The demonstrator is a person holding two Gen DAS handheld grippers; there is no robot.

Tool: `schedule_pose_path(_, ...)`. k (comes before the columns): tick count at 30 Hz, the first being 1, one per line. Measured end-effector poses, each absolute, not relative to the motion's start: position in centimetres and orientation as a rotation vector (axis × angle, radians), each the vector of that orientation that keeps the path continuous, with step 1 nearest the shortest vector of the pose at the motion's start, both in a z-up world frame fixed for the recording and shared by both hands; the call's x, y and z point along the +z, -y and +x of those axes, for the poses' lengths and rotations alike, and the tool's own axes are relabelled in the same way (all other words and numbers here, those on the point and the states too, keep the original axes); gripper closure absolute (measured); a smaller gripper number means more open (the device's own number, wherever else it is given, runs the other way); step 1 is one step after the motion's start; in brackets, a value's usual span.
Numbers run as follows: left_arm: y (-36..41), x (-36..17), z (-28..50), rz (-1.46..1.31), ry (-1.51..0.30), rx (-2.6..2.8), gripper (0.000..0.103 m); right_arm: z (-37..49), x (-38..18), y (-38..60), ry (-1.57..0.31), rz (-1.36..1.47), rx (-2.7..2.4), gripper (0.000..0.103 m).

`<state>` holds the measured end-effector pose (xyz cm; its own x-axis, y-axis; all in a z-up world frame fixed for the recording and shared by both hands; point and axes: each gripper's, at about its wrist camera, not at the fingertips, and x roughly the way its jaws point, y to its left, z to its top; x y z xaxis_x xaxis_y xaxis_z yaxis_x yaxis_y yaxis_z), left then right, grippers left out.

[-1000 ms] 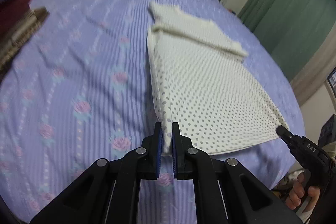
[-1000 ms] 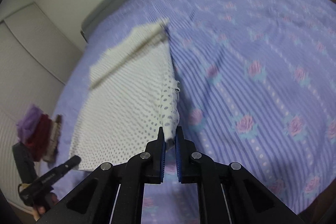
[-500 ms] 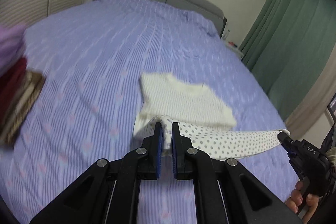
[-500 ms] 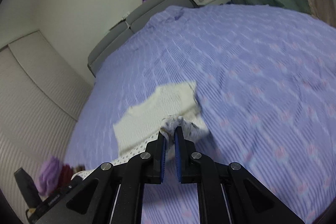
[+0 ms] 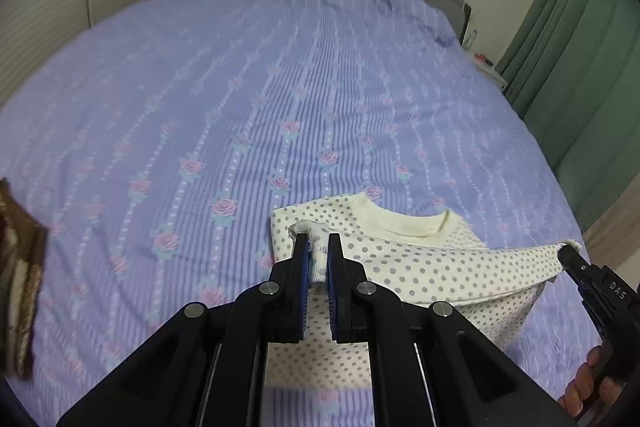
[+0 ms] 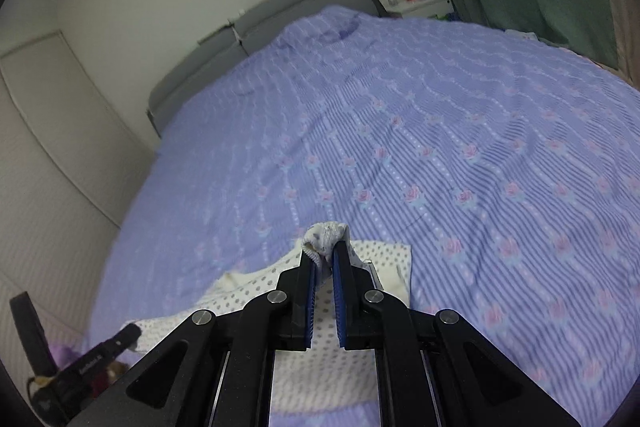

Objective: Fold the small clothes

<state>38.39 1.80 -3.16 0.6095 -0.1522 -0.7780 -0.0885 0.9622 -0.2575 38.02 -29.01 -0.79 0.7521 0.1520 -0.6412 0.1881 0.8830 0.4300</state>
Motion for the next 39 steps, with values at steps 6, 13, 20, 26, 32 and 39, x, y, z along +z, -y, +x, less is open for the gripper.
schedule_pose_path(6, -2.6, -7.2, 42.3, -0.293, -0.985, -0.017, 0.093, 42.4, -4.9, 29.7, -0.82, 0.491, -0.059, 0.094)
schedule_pose_path(13, -5.4, -8.9, 43.8, -0.334, -0.957, 0.0, 0.095, 44.6, -8.5, 29.8, -0.877, 0.492, -0.086, 0.094)
schedule_pose_path(20, -3.7, -7.6, 41.5, -0.03, -0.938, -0.228, 0.073, 46.2, -8.9, 29.8, -0.938, 0.455, -0.074, 0.077)
schedule_pose_path(26, -1.3, -7.4, 40.3, 0.228, -0.909, -0.319, 0.07, 44.6, -6.2, 29.2, -0.947, 0.305, -0.013, 0.06)
schedule_pose_path(32, -0.6, -9.1, 40.9, 0.302, -0.951, -0.385, 0.07, 40.6, -5.6, 28.5, -0.913, -0.014, -0.022, 0.051)
schedule_pose_path(39, 1.4, -10.7, 42.0, 0.365, -0.941, -0.478, 0.07, 42.2, -7.7, 30.1, -0.948, -0.017, 0.024, 0.051)
